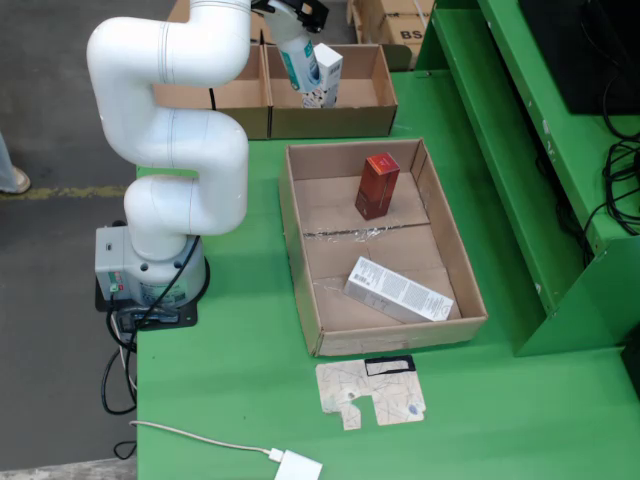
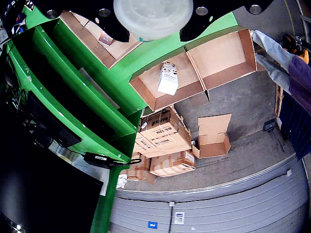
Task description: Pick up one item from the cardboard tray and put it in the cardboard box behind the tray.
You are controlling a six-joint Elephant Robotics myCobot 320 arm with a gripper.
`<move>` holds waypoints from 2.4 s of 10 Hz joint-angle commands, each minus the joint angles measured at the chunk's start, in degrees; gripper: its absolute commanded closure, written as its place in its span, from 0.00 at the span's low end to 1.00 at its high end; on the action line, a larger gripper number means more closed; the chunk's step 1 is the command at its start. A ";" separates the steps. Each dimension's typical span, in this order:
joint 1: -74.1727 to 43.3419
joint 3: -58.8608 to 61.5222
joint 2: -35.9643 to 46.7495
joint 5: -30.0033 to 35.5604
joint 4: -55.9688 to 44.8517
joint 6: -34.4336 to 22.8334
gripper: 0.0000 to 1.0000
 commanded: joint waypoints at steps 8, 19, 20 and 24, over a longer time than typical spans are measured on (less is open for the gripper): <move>12.85 0.79 -0.30 -2.09 1.86 -1.38 1.00; 36.90 0.79 -3.16 -5.46 -6.04 10.98 1.00; 38.05 0.79 -3.77 -5.74 -6.12 11.64 1.00; 35.27 0.79 -8.23 -6.17 -0.74 7.73 1.00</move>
